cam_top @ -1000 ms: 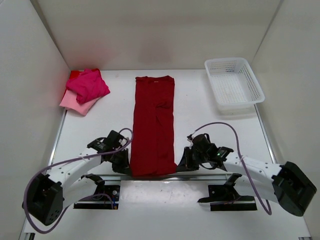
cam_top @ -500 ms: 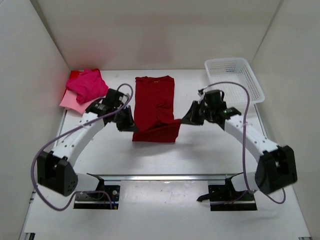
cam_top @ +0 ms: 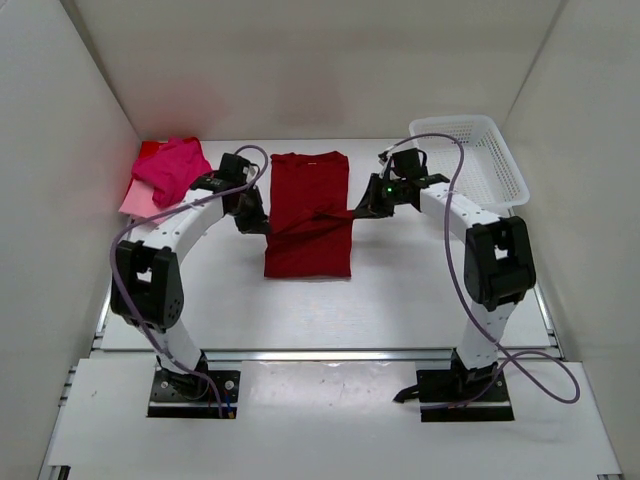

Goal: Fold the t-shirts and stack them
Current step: Fold the rectangle-folded T-shirt at the center of the board, then smooth out the 2/3-rectangle-folded T-shirt at the center of the board.

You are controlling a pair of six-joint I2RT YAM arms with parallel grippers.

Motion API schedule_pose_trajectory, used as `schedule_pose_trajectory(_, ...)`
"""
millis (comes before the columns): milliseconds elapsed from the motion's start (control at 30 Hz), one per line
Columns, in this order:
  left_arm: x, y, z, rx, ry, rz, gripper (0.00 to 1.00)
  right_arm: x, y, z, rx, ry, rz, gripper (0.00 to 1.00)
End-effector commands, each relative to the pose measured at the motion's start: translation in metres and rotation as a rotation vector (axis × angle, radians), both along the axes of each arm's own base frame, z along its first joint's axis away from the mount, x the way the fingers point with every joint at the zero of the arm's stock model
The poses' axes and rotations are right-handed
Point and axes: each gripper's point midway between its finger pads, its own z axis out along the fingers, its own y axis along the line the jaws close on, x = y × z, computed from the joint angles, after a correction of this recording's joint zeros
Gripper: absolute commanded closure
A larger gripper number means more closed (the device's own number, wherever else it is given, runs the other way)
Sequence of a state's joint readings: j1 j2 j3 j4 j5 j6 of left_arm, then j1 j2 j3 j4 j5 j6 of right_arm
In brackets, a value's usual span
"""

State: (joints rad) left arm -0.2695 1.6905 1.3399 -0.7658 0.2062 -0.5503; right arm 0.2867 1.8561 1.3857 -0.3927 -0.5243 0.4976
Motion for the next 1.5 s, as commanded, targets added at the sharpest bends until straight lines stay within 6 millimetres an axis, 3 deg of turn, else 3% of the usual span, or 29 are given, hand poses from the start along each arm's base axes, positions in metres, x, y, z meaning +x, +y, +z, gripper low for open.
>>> schedule_pose_trajectory(0,0.025,0.006,-0.001,0.036,-0.055,0.020,1.00,0.025,0.000,0.008,-0.006,-0.069,0.003,1.00)
schedule_pose_trajectory(167,0.049,0.001,-0.017,0.039,-0.036,0.019,0.98,0.052,-0.001,-0.010,-0.018,-0.048,-0.002,1.00)
schedule_pose_trajectory(233,0.059,0.001,-0.016,0.046,-0.048,0.030,0.91,0.056,-0.001,-0.023,-0.040,-0.018,0.001,1.00)
schedule_pose_trajectory(367,0.075,0.010,-0.017,0.054,-0.059,0.061,0.62,0.065,0.005,-0.032,-0.034,-0.001,0.018,0.98)
schedule_pose_trajectory(433,0.081,0.011,-0.012,0.037,-0.082,0.076,0.59,0.069,0.006,-0.032,-0.033,0.004,0.017,0.94)
schedule_pose_trajectory(533,0.089,0.013,0.011,0.011,-0.135,0.094,0.50,0.079,0.008,-0.029,-0.018,0.005,0.012,0.80)
schedule_pose_trajectory(600,0.088,0.011,0.032,-0.008,-0.175,0.101,0.45,0.085,0.010,-0.005,-0.001,-0.035,0.017,0.70)
schedule_pose_trajectory(633,0.088,0.012,0.040,-0.021,-0.188,0.100,0.47,0.084,0.009,0.001,-0.013,-0.051,0.022,0.67)
schedule_pose_trajectory(667,0.080,0.003,0.045,-0.037,-0.196,0.083,0.49,0.083,0.008,0.002,-0.017,-0.045,0.015,0.65)
schedule_pose_trajectory(700,0.068,-0.012,0.047,-0.071,-0.189,0.051,0.57,0.081,0.009,0.015,-0.015,-0.076,0.030,0.64)
schedule_pose_trajectory(733,0.059,-0.024,0.055,-0.121,-0.196,0.025,0.62,0.075,0.014,0.017,-0.025,-0.072,0.038,0.64)
schedule_pose_trajectory(800,0.014,-0.059,0.024,-0.194,-0.094,-0.043,0.64,0.064,0.018,0.023,-0.009,-0.070,0.060,0.66)
schedule_pose_trajectory(833,0.008,-0.075,0.029,-0.269,-0.109,-0.066,0.65,0.055,0.025,0.017,-0.007,-0.056,0.080,0.68)
schedule_pose_trajectory(867,-0.002,-0.080,0.015,-0.309,-0.093,-0.074,0.65,0.049,0.034,0.019,0.010,-0.056,0.100,0.79)
schedule_pose_trajectory(900,-0.015,-0.076,-0.002,-0.310,-0.052,-0.046,0.65,0.041,0.038,0.012,0.023,-0.032,0.122,0.88)
schedule_pose_trajectory(967,-0.022,-0.065,-0.023,-0.297,-0.021,-0.031,0.67,0.012,0.058,0.000,0.066,0.047,0.180,0.99)
schedule_pose_trajectory(1000,-0.025,-0.064,-0.027,-0.289,-0.007,-0.032,0.67,0.010,0.057,0.000,0.073,0.043,0.179,1.00)
schedule_pose_trajectory(1067,-0.028,-0.051,-0.042,-0.245,0.005,-0.037,0.68,-0.024,0.065,-0.015,0.069,0.077,0.204,1.00)
schedule_pose_trajectory(1100,-0.030,-0.050,-0.044,-0.245,0.009,-0.041,0.67,-0.029,0.071,-0.006,0.080,0.044,0.211,1.00)
schedule_pose_trajectory(1133,-0.037,-0.043,-0.054,-0.228,0.030,-0.037,0.67,-0.043,0.071,-0.021,0.088,0.073,0.219,1.00)
schedule_pose_trajectory(1167,-0.042,-0.038,-0.065,-0.219,0.050,-0.036,0.67,-0.061,0.069,-0.035,0.089,0.127,0.215,1.00)
schedule_pose_trajectory(1200,-0.045,-0.036,-0.069,-0.212,0.055,-0.044,0.67,-0.061,0.069,-0.035,0.111,0.120,0.198,1.00)
schedule_pose_trajectory(1267,-0.058,-0.022,-0.090,-0.171,0.094,-0.025,0.66,-0.086,0.056,-0.071,0.123,0.207,0.177,0.99)
schedule_pose_trajectory(1400,-0.070,-0.002,-0.108,-0.148,0.117,0.001,0.65,-0.103,0.033,-0.101,0.101,0.256,0.120,0.99)
schedule_pose_trajectory(1467,-0.074,0.004,-0.111,-0.136,0.124,-0.003,0.63,-0.110,0.029,-0.103,0.090,0.255,0.125,1.00)
